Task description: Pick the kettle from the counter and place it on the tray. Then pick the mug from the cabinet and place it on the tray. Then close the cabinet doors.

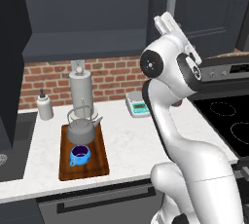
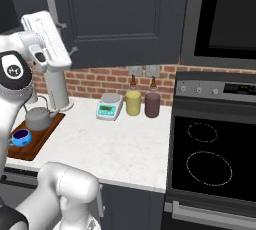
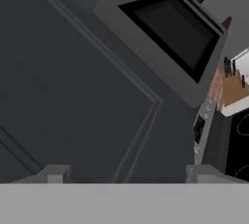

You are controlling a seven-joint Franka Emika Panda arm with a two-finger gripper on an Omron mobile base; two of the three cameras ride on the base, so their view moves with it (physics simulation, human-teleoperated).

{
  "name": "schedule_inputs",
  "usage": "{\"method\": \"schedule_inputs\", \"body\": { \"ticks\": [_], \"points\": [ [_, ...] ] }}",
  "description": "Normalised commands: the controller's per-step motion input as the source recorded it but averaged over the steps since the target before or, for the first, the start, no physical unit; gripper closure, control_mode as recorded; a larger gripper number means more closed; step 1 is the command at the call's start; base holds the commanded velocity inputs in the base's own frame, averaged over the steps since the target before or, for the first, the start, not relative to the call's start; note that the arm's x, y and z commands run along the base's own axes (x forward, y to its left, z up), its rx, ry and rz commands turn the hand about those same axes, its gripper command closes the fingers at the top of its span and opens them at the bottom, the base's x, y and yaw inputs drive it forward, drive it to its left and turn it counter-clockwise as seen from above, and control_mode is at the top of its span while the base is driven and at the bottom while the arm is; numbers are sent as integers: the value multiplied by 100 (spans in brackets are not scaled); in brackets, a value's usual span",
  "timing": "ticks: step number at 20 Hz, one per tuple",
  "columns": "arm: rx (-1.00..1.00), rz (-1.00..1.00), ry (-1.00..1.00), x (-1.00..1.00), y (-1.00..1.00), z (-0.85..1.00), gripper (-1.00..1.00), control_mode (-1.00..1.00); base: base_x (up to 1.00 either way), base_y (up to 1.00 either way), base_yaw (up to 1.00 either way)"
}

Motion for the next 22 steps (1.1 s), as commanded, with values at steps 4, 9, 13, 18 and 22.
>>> {"method": "schedule_inputs", "body": {
  "ticks": [4, 9, 13, 18, 22],
  "points": [
    [0, 11, 0, 82, 1, -18, -100, -100, 0, 0, 0],
    [0, 10, 0, 75, 0, -27, -100, -100, 0, 0, 0],
    [0, 9, 0, 68, 0, -30, -100, -100, 0, 0, 0],
    [0, 11, 0, 60, 0, -29, -100, -100, 0, 0, 0],
    [0, 9, 0, 51, 0, -14, -100, -100, 0, 0, 0]
  ]
}}
